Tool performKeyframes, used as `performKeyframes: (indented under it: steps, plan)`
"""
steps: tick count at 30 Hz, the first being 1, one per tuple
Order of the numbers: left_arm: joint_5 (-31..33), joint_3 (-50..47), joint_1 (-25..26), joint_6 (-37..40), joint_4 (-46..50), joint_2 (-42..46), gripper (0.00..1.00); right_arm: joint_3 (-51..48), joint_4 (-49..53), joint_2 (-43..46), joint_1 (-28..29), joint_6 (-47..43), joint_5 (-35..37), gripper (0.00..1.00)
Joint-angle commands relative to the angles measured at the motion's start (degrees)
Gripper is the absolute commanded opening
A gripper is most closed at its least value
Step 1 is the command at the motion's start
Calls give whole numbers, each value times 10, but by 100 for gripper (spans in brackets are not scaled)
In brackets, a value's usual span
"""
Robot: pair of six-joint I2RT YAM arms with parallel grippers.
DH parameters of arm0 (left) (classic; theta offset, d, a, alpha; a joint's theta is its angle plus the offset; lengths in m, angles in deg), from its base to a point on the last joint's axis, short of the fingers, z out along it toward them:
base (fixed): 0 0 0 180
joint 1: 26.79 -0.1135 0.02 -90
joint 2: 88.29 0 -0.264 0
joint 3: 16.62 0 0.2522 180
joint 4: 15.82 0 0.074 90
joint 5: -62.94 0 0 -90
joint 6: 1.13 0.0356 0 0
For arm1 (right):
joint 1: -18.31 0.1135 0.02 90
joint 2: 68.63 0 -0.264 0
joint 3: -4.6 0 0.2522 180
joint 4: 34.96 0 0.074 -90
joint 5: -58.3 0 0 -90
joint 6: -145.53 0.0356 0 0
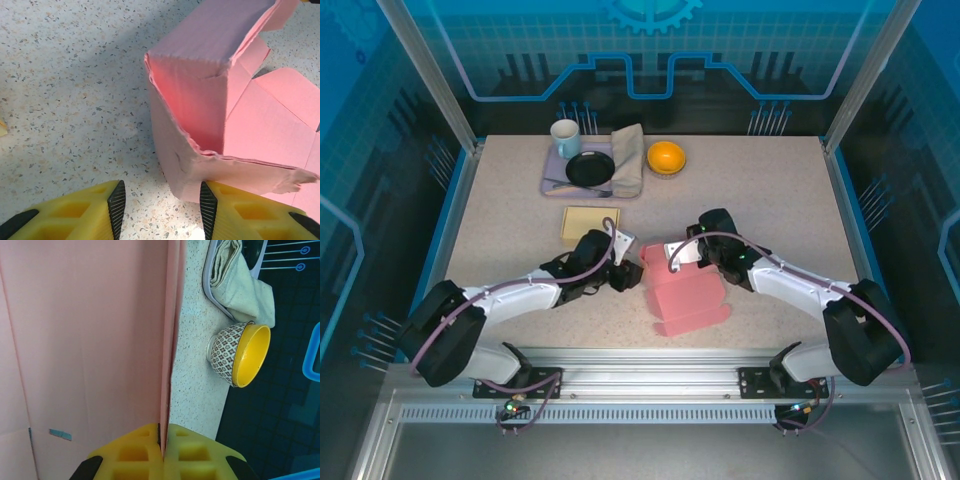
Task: Fold the paper box
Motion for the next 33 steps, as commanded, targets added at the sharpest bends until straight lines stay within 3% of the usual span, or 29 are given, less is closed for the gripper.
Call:
performKeyframes:
  steps: [1,9,22,33]
  plan:
    - [-10,16,10,-3,-17,-14,47,-20,-59,-10,9,-16,19,0]
    - [-10,14,21,-14,-32,-25,47,-76,-183,-7,17,-60,34,0]
    - [2,46,26,-36,-30,-63,49,-89,-189,-5,39,-53,63,0]
    - [64,85,28,-56,17,-100,51,-93,-194,-3,49,-53,74,0]
